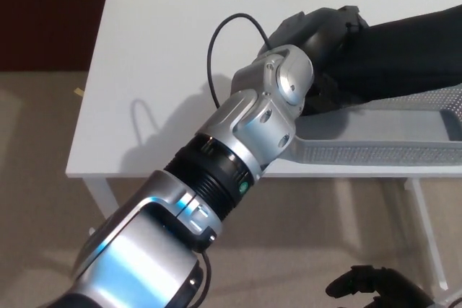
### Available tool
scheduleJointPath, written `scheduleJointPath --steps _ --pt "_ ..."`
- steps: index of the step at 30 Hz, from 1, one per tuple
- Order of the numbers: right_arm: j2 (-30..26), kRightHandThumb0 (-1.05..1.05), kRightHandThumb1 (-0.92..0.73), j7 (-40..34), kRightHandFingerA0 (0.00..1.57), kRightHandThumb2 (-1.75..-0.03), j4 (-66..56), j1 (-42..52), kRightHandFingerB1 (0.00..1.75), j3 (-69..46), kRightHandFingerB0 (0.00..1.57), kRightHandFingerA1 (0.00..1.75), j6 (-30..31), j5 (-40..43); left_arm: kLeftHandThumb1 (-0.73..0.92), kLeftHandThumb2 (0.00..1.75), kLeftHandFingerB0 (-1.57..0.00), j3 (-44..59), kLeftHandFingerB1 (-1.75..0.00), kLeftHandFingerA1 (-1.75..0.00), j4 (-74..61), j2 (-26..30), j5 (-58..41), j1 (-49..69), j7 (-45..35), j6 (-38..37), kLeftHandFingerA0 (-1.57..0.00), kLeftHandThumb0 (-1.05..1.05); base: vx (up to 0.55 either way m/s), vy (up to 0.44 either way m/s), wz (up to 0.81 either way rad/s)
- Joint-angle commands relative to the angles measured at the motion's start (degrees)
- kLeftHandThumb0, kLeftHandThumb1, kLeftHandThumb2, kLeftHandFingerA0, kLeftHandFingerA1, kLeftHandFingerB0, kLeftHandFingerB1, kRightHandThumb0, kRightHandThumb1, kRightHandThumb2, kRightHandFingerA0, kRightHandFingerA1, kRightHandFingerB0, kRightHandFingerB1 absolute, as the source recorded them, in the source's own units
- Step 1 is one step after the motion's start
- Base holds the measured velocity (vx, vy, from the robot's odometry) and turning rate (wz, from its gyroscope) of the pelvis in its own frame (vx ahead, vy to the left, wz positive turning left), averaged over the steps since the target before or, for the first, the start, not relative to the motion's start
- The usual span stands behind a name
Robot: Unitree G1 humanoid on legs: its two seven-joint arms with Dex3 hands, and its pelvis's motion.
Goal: The robot walk towards a table in front and pick up a black pencil case on the left hand side and put the pencil case into a small container on the right hand side
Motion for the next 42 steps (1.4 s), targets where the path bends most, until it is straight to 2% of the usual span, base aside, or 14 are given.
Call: scheduleJointPath --steps 1,6,10,11,12,14,15,17,18,19,20,21,37,42 --pt "-1.3 -0.49 -0.69 0.7 0.65 -0.74 -1.5 0.3 0.71 0.4 0.48 0.64 2.3 -1.0 0.74 0.65 -0.71 -0.5 -0.71 -1.42 1.4 -12.0 -2.2 -2.9 2.2 0.3 -0.7 -0.21 0.0 0.0 0.0" --pt "-1.3 -0.48 -0.68 0.8 0.63 -0.75 -2.0 0.3 0.72 0.3 0.49 0.63 2.6 -1.0 0.79 0.63 -0.68 -0.6 -0.54 -1.16 2.3 -12.3 -2.8 -3.7 1.8 0.8 -0.69 -0.23 0.0 0.0 0.0" --pt "-1.3 -0.48 -0.68 1.2 0.6 -0.75 -1.6 -0.2 0.7 0.5 0.47 0.63 2.5 -1.3 0.72 0.61 -0.7 -0.7 -0.5 -0.95 3.4 -12.3 -3.3 -4.3 1.4 -0.3 -1.01 -0.25 0.0 0.0 0.0" --pt "-1.2 -0.48 -0.68 1.0 0.62 -0.75 -1.7 -0.3 0.7 0.7 0.47 0.63 2.8 -1.5 0.55 0.57 -0.21 -0.9 -0.29 -0.69 2.8 -12.1 -3.9 -3.4 0.6 -1.6 -0.57 -0.46 0.0 0.0 0.0" --pt "-1.1 -0.48 -0.68 0.9 0.62 -0.75 -1.8 -0.4 0.7 0.7 0.47 0.63 2.9 -1.6 0.55 0.57 -0.21 -0.9 -0.29 -0.69 2.6 -12.0 -4.2 -3.0 0.2 -2.1 -0.57 -0.46 0.0 0.0 0.0" --pt "-1.2 -0.48 -0.68 1.0 0.63 -0.74 -1.7 -0.4 0.69 0.8 0.47 0.63 2.8 -1.7 0.44 0.82 0.0 -3.7 -0.01 -0.08 3.5 -11.0 -2.7 -4.8 -4.1 -0.2 0.0 -0.76 0.0 0.0 0.0" --pt "-1.3 -0.48 -0.68 1.0 0.63 -0.74 -1.5 -0.6 0.69 1.0 0.47 0.63 2.7 -1.9 0.45 0.83 0.0 -4.4 0.0 -0.03 3.6 -10.9 -2.5 -5.2 -4.9 0.4 0.0 -0.79 0.0 0.0 0.0" --pt "-1.3 -0.48 -0.68 1.1 0.63 -0.74 -1.2 -0.8 0.69 1.0 0.47 0.63 2.3 -1.8 0.52 0.57 0.0 -5.2 0.0 0.0 3.8 -10.5 -2.4 -5.5 -5.8 0.9 0.0 -0.87 0.0 0.0 0.0" --pt "-1.3 -0.48 -0.68 1.1 0.63 -0.74 -0.9 -1.0 0.69 1.0 0.47 0.63 2.3 -1.9 0.46 0.86 0.0 -5.6 -0.01 0.0 3.6 -10.3 -2.4 -5.2 -6.1 0.8 0.0 -0.87 0.0 0.0 0.0" --pt "-1.3 -0.48 -0.67 1.2 0.63 -0.74 -0.9 -1.1 0.69 1.0 0.47 0.63 2.5 -1.9 0.47 0.87 0.0 -5.9 -0.01 0.0 3.4 -10.0 -2.5 -5.0 -6.1 0.8 0.0 -0.88 0.0 0.0 0.0" --pt "-1.3 -0.48 -0.67 1.3 0.63 -0.74 -1.0 -1.2 0.69 1.0 0.47 0.63 2.6 -1.9 0.47 0.87 0.0 -6.0 -0.01 0.0 3.3 -9.9 -2.6 -5.0 -6.1 0.8 0.0 -0.88 0.0 0.0 0.0" --pt "-1.3 -0.48 -0.67 1.4 0.64 -0.74 -1.3 -1.2 0.7 1.0 0.48 0.63 3.0 -1.9 0.58 0.59 0.0 -6.2 0.0 0.0 3.1 -9.7 -2.7 -4.9 -6.1 0.9 0.0 -0.94 0.0 0.0 0.0" --pt "-0.8 -0.47 -0.65 2.8 0.63 -0.75 -3.3 -1.5 0.7 1.2 0.48 0.63 4.8 -1.3 0.59 0.6 0.0 -8.4 0.0 0.0 -1.1 -5.3 -2.6 -3.0 -8.5 1.1 0.0 -1.0 0.0 0.0 0.0" --pt "-0.9 -0.46 -0.66 2.0 0.64 -0.74 -2.6 -1.9 0.69 2.5 0.49 0.63 4.5 -2.6 0.59 0.61 0.0 -7.4 0.0 0.0 -24.2 6.4 -0.8 -0.6 -13.8 2.0 0.0 -0.96 0.0 0.0 0.0"
